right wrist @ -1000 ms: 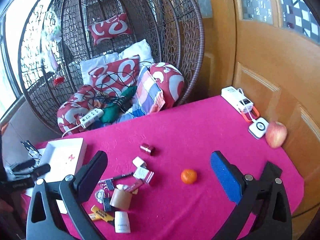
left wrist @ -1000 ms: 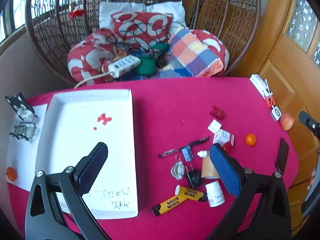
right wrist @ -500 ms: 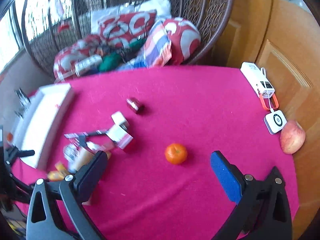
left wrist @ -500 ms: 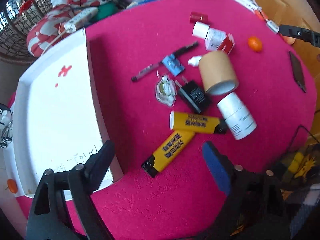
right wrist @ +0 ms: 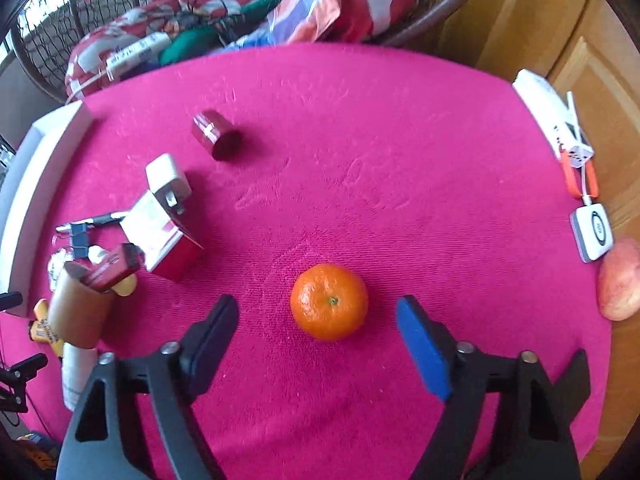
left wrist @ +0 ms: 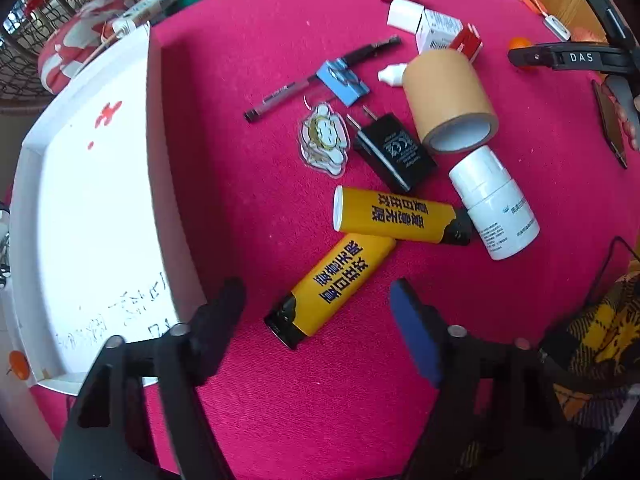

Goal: Organize rigid objects
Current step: 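Grasp the yellow lighter with the left tool while the right tool grasps the orange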

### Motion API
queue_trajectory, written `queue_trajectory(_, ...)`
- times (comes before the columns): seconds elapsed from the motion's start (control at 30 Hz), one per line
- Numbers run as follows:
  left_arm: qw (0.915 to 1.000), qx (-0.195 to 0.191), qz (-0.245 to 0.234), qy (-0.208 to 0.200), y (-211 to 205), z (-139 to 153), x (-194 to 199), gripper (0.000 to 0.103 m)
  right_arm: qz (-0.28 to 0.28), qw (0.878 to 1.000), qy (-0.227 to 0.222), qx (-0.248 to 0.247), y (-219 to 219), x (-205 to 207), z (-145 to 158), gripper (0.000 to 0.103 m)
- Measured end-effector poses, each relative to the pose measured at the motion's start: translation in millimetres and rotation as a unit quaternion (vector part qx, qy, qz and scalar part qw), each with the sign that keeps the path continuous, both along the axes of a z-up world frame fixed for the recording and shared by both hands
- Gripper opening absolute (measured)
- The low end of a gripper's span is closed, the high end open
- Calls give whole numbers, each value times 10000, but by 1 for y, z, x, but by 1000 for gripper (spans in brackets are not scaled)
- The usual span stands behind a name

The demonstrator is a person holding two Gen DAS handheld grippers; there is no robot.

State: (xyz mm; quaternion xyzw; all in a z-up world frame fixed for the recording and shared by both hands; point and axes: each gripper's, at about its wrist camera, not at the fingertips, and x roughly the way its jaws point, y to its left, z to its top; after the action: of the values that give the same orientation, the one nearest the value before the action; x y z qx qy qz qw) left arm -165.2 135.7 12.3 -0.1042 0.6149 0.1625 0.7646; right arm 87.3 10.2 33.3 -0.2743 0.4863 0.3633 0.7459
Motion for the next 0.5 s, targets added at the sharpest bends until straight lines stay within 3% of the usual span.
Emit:
queue_trajectory(0.07,9999,-10,73,110,0,-6,-2,59,32,9999,87,-54,2,0,-3,63)
queue_trajectory(0.27,9997,-110,202,61,3,-8,-4,58,159,9996,162,-138,4,-1,-8,62)
queue_trajectory(0.33,9998,-138,129,19,0,-7,0,48,261,9994,83,-220,7,0,-9,56)
queue_trajectory(0.4,9999,-151,52,7,-6,-4,4,36,349,9991,112,-195,7,-2,-7,41)
queue_trajectory(0.5,9996,-286,-21,-30,-5,-1,11,25,229,9993,263,-138,3,-1,-5,41)
